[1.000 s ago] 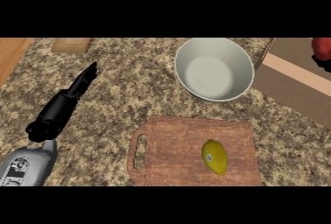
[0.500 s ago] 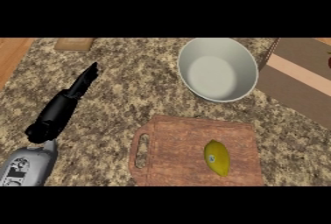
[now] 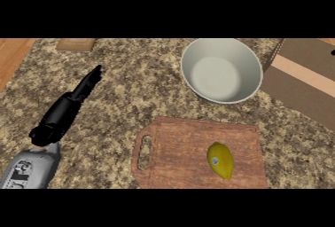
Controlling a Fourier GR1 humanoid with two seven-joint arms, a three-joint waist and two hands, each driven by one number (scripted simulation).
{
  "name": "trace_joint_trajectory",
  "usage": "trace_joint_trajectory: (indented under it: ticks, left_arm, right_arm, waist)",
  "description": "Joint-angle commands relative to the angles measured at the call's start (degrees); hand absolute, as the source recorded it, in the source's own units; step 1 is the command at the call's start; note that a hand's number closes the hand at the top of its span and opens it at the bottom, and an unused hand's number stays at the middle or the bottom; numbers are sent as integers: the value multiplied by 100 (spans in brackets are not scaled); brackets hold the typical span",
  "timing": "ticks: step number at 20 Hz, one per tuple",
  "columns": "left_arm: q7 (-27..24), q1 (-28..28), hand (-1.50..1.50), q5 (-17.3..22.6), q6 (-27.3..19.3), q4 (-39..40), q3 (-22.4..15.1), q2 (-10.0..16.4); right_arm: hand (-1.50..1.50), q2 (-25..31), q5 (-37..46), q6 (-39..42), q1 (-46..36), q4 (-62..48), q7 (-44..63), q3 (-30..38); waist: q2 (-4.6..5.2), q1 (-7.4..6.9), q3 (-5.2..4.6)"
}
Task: Pick the bell pepper from the cutting board and place it in the cardboard box
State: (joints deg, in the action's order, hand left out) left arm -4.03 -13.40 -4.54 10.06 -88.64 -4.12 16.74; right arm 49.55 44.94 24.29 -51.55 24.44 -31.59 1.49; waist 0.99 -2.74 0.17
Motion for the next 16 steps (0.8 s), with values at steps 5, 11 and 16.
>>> trace_joint_trajectory:
  ticks: [5, 11, 16]
  left_arm:
    - [72, -213, 0, -39, -83, 131, 88, -30]
    - [-33, -90, 0, -71, -127, 125, 35, -132]
    - [176, -256, 0, -1, -20, -151, 10, -125]
  right_arm:
    - [-150, -486, -2000, 507, -585, -869, -422, 1963]
    - [-150, 102, -3032, 757, -796, -1843, 606, 3138]
    - [-150, 378, -3328, 535, -631, -1915, 739, 3453]
  waist:
    - [-18, 147, 21]
    - [41, 48, 9]
    - [54, -57, 20]
